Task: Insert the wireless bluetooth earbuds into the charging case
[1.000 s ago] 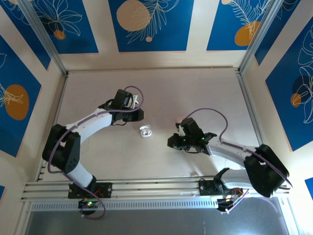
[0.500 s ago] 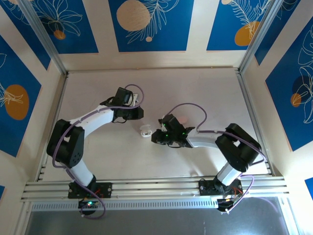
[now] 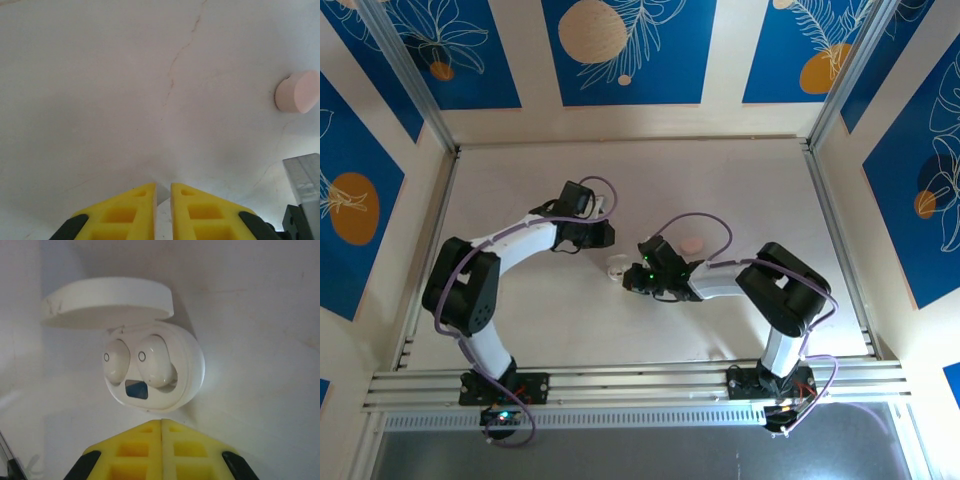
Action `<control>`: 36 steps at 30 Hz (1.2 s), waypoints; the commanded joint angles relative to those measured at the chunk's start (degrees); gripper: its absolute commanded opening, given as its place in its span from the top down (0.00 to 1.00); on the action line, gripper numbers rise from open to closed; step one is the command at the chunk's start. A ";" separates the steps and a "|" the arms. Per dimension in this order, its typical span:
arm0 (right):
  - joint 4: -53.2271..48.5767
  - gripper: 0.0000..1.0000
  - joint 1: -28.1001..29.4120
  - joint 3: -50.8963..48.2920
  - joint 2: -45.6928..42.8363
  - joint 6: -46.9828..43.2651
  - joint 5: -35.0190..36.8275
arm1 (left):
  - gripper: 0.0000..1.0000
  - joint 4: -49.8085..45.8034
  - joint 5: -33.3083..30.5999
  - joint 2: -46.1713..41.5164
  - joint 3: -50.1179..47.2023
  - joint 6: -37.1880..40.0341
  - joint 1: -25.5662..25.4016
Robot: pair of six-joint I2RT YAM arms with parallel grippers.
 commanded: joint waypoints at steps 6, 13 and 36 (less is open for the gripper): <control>2.96 0.95 -0.76 0.60 2.49 1.87 1.32 | 0.87 0.38 1.94 1.33 0.47 1.21 0.10; 3.26 0.95 -0.86 0.62 2.68 2.04 1.02 | 0.88 1.04 2.05 0.90 -1.95 0.46 -0.85; 2.80 0.96 -0.89 -2.17 -0.97 2.27 0.93 | 0.89 2.47 0.47 -4.33 -7.75 -1.66 -3.42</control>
